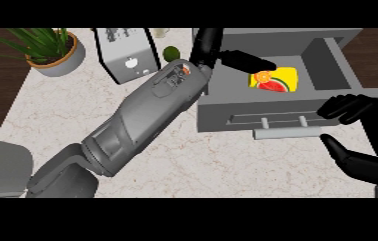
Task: Pick up the cup, place it into the drawer and close the drawer
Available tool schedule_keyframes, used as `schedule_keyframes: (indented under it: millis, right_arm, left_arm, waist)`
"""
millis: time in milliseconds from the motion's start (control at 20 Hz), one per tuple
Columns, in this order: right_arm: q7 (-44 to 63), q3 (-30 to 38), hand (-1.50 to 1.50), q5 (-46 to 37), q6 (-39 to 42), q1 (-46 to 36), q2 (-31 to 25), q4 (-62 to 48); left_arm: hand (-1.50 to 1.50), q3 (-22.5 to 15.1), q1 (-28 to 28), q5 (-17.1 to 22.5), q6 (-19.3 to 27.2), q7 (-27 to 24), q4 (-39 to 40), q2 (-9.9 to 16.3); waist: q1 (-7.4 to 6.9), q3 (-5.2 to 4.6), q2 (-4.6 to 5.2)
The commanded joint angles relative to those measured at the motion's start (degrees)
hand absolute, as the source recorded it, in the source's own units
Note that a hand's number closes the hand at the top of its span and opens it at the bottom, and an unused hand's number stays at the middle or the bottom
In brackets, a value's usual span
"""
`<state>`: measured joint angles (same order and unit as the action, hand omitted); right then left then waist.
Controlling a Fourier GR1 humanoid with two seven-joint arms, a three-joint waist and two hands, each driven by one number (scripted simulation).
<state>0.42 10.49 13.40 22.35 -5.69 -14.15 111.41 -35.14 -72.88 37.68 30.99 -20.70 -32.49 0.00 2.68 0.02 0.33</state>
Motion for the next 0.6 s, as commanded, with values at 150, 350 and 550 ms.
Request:
schedule_keyframes:
  millis: [150,350,550]
  right_arm:
    - [1.19,-2.37,1.5,-6.03,4.49,5.72,-4.35,5.86]
    - [1.77,-4.01,1.5,-13.08,3.04,5.0,-4.97,7.68]
    - [0.08,-7.62,1.5,-24.22,-2.02,5.44,-2.11,3.96]
  left_arm:
    - [-1.5,4.72,2.36,1.05,-2.66,1.67,-5.32,4.54]
    - [-1.5,5.31,6.05,0.15,-2.63,3.89,-10.28,7.67]
    - [-1.5,6.58,10.19,0.54,-2.79,6.54,-17.66,11.87]
  waist:
    - [-2.57,-0.04,-0.58]
    - [-3.15,-0.05,-0.66]
    - [-4.16,-0.03,-0.83]
